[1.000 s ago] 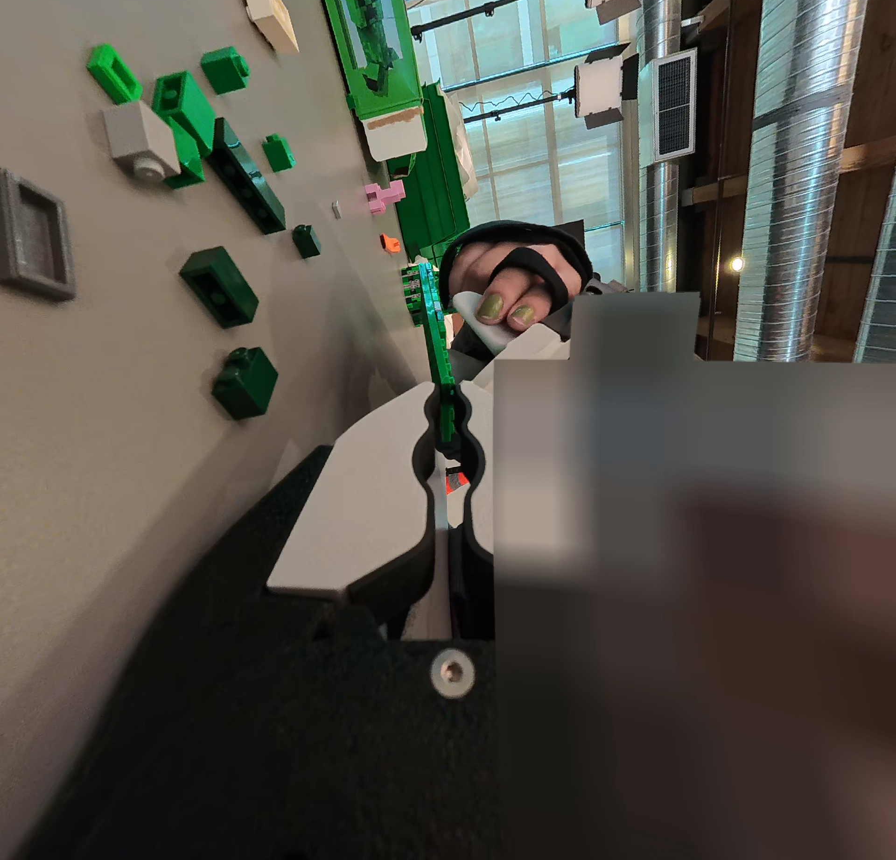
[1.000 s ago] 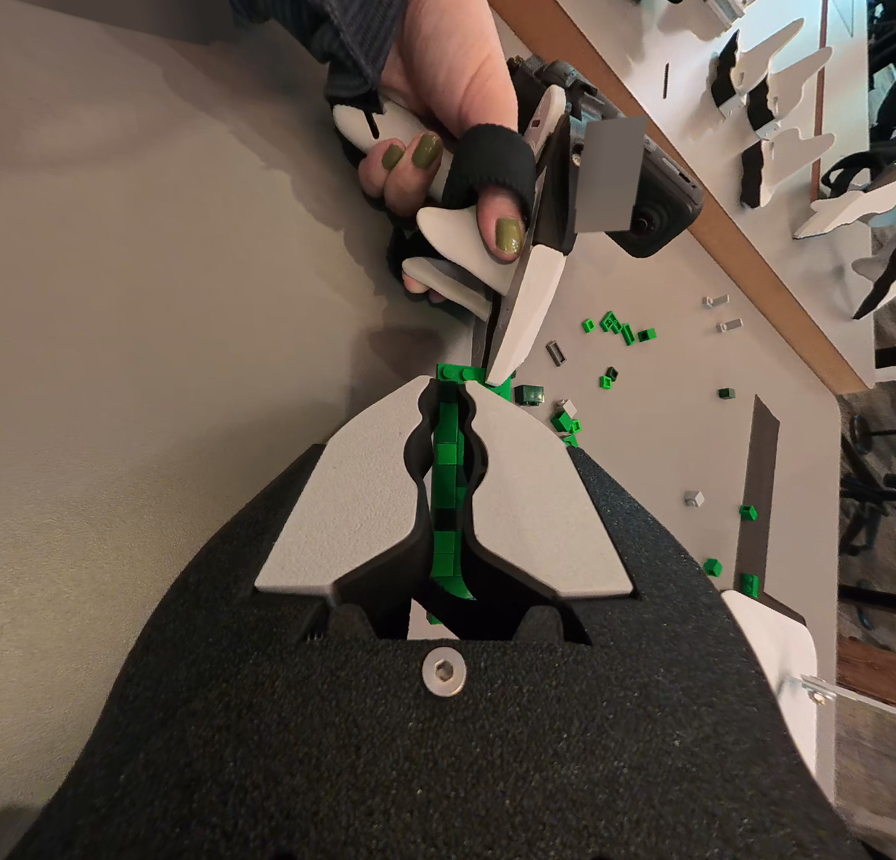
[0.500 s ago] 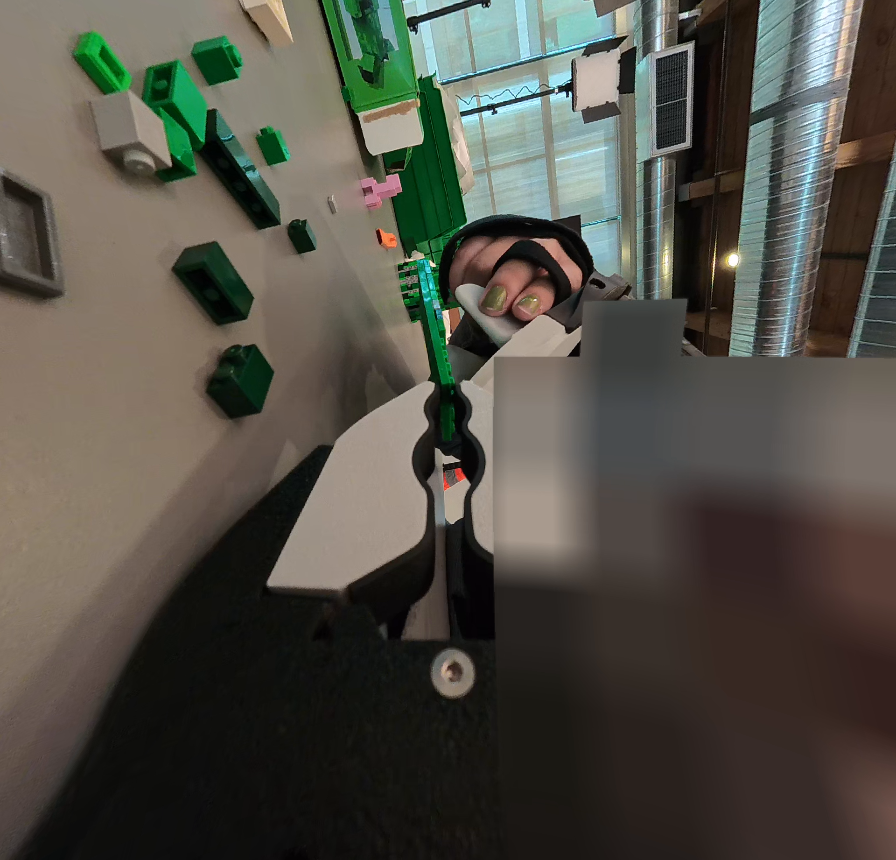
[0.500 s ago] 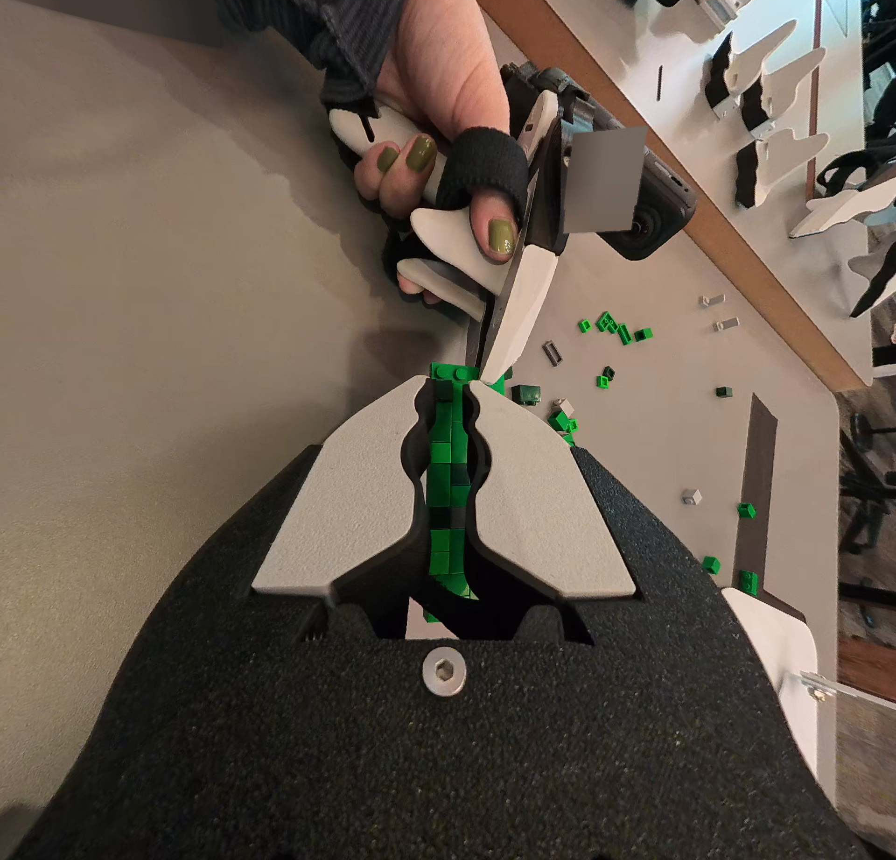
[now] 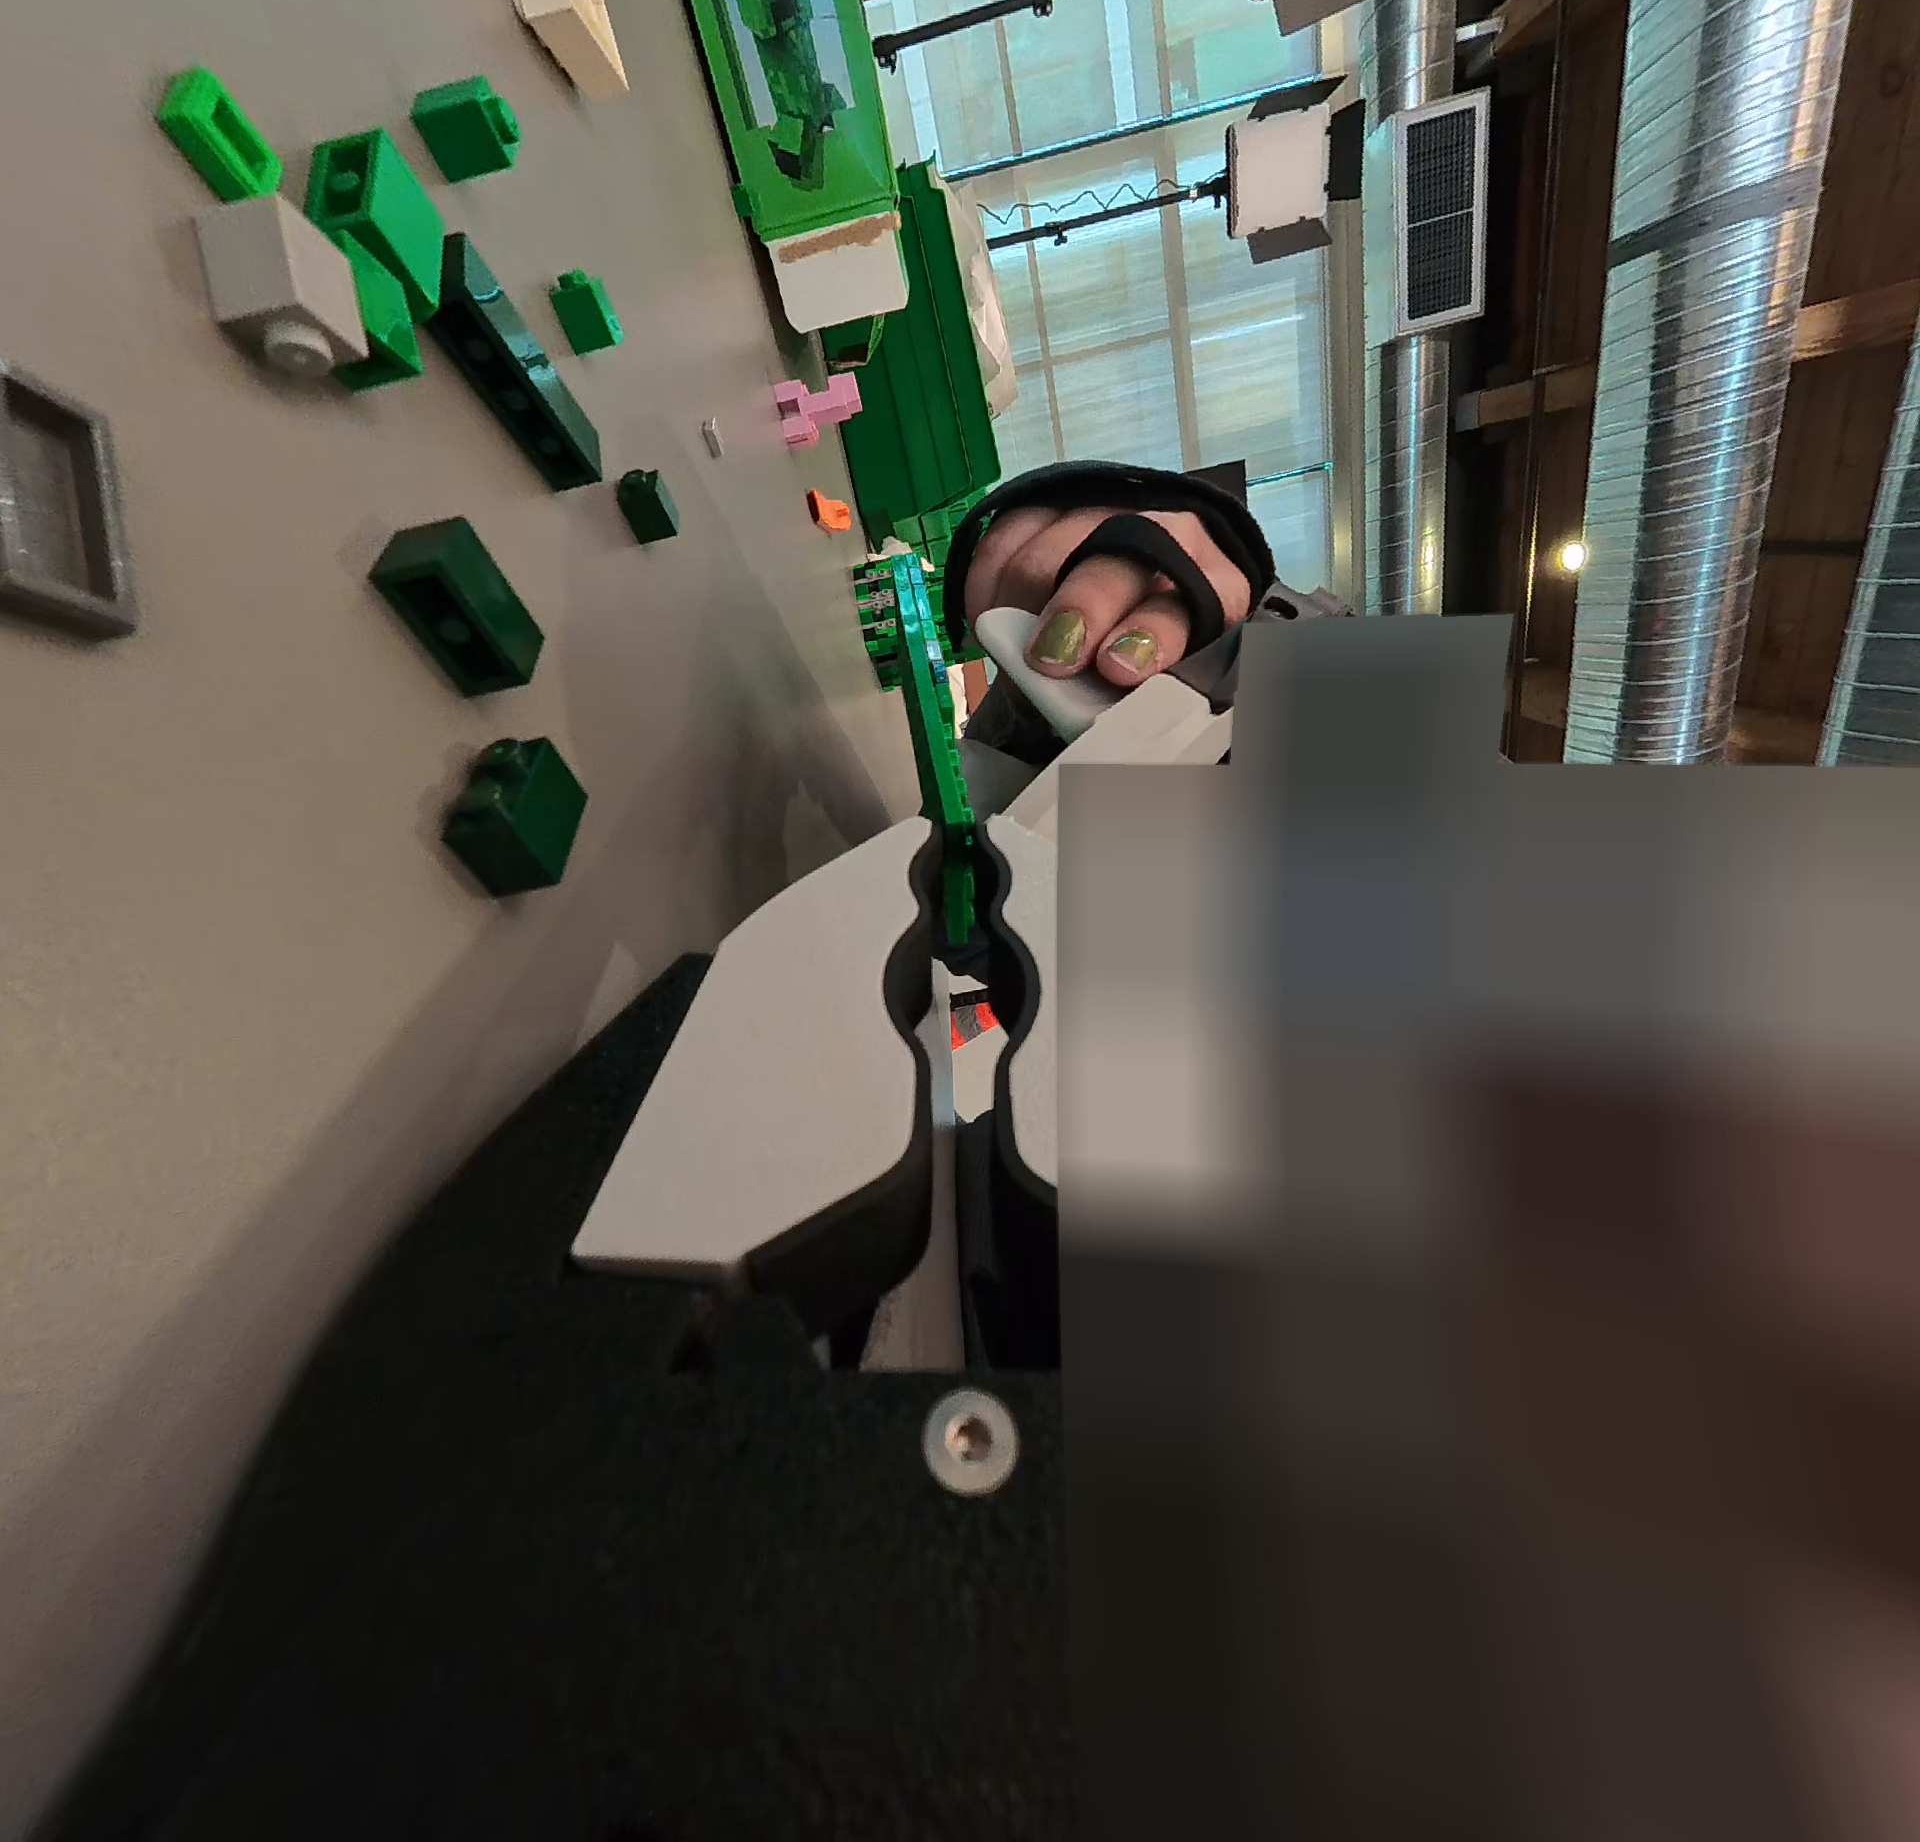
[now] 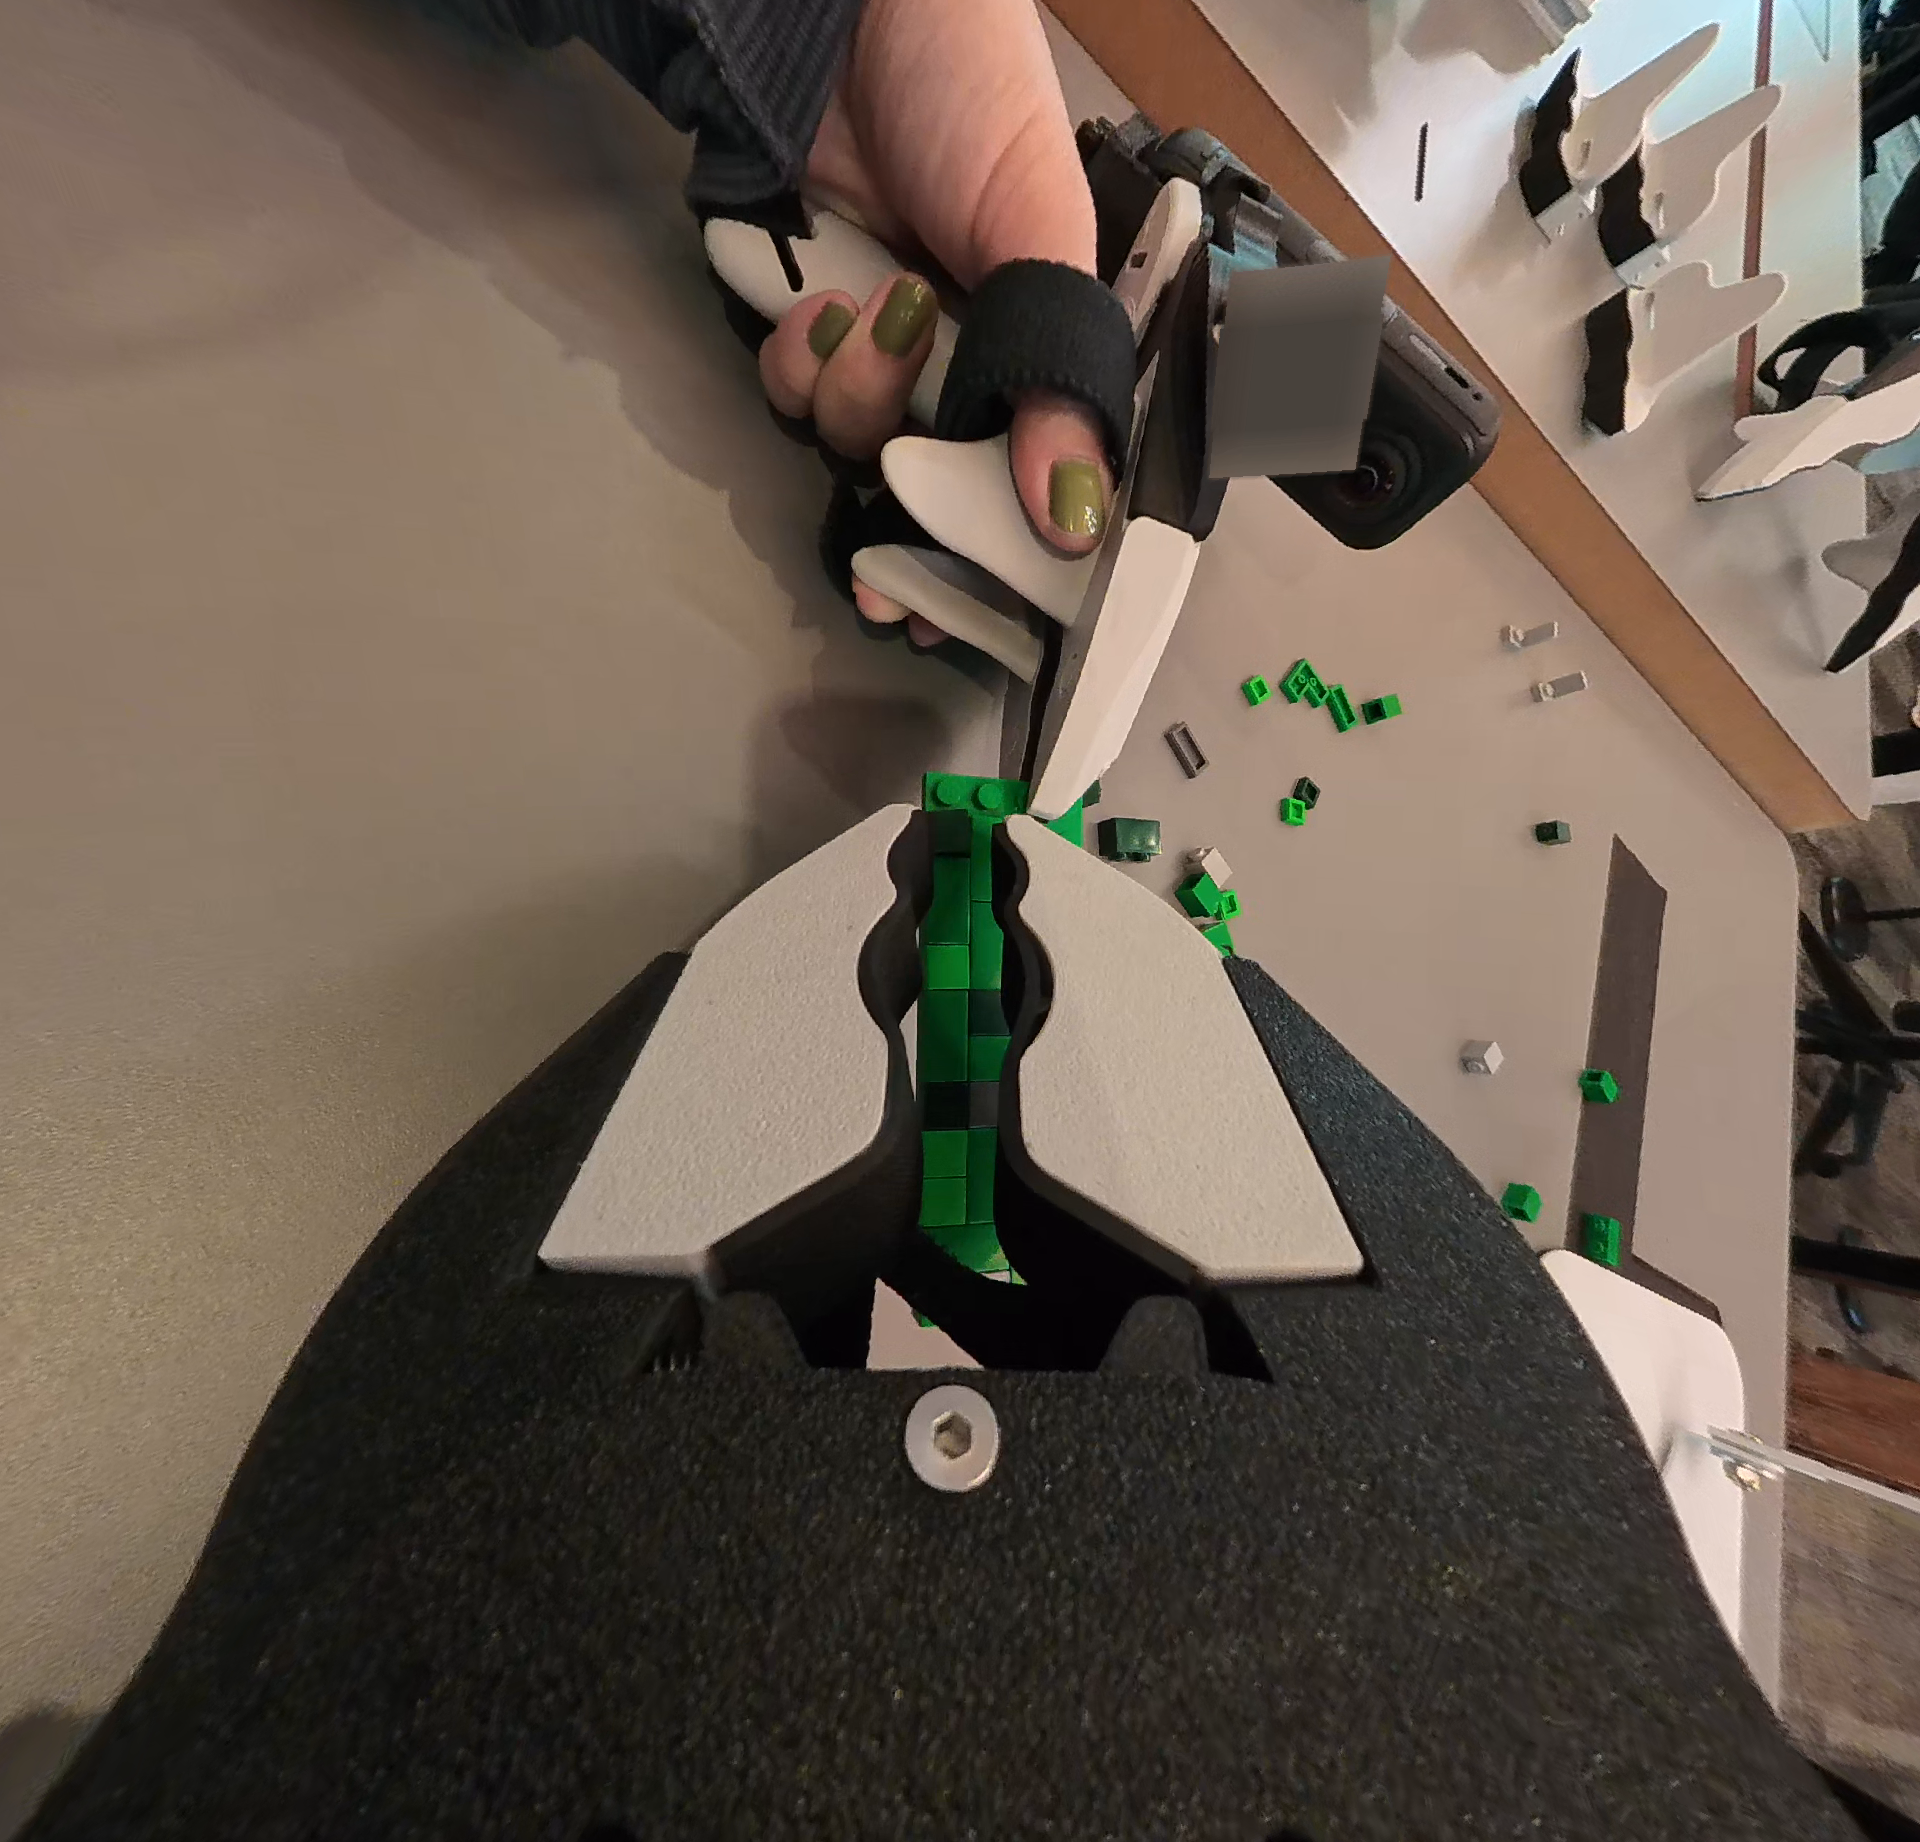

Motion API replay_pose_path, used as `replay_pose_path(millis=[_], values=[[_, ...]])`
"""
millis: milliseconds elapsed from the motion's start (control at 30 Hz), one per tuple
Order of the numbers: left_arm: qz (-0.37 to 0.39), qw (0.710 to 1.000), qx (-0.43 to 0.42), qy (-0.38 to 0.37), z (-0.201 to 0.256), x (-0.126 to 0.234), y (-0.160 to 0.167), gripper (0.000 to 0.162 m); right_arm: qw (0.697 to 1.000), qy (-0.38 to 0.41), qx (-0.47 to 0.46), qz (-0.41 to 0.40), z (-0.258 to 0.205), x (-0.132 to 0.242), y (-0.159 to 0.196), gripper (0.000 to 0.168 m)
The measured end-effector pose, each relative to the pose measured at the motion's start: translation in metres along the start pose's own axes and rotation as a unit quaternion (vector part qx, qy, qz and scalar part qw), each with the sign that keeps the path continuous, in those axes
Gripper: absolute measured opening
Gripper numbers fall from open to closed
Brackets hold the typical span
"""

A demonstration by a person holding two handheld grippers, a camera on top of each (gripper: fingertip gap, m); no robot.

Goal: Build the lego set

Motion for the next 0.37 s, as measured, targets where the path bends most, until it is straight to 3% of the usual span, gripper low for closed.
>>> replay_pose_path(millis=[33, 367], values=[[0.000, 1.000, 0.000, 0.000, 0.0000, 0.0000, 0.0000, 0.004, 1.000, 0.000, 0.000, 0.000, 0.0000, 0.0000, 0.0000, 0.010], [0.000, 1.000, 0.001, 0.004, 0.0002, 0.0004, 0.0000, 0.004, 1.000, 0.007, 0.003, -0.002, 0.0009, 0.0022, 0.0016, 0.013]])
Point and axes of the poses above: each gripper's, where its closed fingertips meet, x back along the fingers, y out of its underside, z = x × y across the jaws, the point moved 8 cm from there along x, back along the fingers, and after that the axes turned 7 degrees about -z, right-handed, at the moved point
